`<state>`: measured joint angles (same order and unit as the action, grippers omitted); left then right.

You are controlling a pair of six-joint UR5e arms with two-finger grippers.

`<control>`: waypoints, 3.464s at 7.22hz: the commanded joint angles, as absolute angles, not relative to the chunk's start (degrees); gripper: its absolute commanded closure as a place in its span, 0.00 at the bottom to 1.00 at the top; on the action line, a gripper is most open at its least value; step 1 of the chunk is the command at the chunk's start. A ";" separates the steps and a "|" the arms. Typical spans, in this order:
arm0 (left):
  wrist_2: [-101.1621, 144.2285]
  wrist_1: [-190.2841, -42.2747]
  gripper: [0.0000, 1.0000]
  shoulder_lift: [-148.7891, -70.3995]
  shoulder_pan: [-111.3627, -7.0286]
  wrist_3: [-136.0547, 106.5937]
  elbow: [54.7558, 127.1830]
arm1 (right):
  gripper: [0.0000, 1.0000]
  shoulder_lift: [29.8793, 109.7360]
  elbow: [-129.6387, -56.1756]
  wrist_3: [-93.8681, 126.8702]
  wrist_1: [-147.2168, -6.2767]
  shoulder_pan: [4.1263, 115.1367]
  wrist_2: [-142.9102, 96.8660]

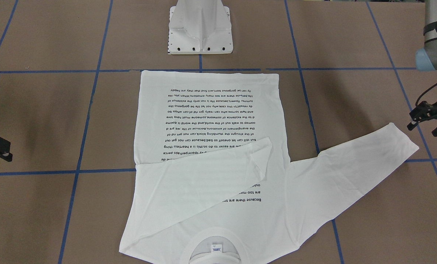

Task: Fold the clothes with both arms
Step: 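Move the left gripper to the cuff of the other sleeve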

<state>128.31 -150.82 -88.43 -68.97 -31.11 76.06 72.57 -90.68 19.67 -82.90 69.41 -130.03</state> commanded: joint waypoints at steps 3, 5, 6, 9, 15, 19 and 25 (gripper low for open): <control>127.71 -152.67 0.13 -86.75 -62.67 -31.73 75.67 | 0.00 73.74 -91.23 19.51 -82.88 69.61 -130.17; 127.62 -152.67 0.13 -86.57 -61.27 -31.73 75.67 | 0.00 73.74 -91.23 19.42 -82.88 69.70 -130.17; 127.53 -152.67 0.17 -86.57 -61.00 -31.73 75.67 | 0.00 73.83 -91.23 19.42 -82.88 69.70 -130.08; 125.95 -152.67 0.20 -86.57 -60.47 -31.73 75.67 | 0.00 74.53 -91.32 19.42 -82.88 69.61 -129.81; 125.07 -152.67 0.31 -86.48 -60.12 -31.55 75.67 | 0.00 74.88 -91.58 19.51 -82.88 69.61 -129.64; 125.07 -153.02 0.45 -86.48 -59.85 -31.46 75.67 | 0.00 74.97 -91.41 19.60 -82.88 69.61 -129.55; 125.07 -153.11 1.00 -86.48 -59.77 -31.55 75.94 | 0.00 74.80 -91.32 19.60 -82.88 69.61 -129.55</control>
<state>125.07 -153.09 -86.49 -59.77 -31.48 75.77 74.86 -91.38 19.60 -82.88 69.61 -129.52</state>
